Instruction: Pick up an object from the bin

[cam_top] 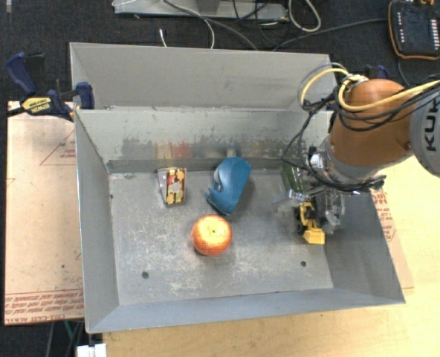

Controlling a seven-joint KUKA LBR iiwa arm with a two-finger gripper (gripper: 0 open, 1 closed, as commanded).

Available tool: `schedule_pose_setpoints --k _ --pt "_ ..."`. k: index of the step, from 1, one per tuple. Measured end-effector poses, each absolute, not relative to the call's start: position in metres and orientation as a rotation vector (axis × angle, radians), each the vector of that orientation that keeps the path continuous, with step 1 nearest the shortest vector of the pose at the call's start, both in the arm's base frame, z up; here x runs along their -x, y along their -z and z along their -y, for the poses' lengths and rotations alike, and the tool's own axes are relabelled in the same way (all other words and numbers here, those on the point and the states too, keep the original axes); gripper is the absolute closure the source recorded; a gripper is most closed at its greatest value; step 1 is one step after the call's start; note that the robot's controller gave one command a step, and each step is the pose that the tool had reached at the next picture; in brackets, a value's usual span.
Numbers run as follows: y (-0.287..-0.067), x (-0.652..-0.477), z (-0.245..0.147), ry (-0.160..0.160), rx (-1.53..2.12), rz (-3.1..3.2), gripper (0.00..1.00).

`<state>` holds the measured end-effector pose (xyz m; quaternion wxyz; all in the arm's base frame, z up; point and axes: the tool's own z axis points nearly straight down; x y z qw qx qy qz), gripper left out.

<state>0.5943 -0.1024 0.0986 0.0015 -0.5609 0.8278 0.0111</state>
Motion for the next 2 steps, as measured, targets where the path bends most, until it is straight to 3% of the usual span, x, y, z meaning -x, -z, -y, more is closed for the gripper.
schedule_pose_setpoints --k 1,2 --pt "-0.076 -0.587 0.115 -0.018 2.551 -1.799 0.00" --pt "-0.077 -0.614 0.133 -0.060 2.253 -2.138 1.00"
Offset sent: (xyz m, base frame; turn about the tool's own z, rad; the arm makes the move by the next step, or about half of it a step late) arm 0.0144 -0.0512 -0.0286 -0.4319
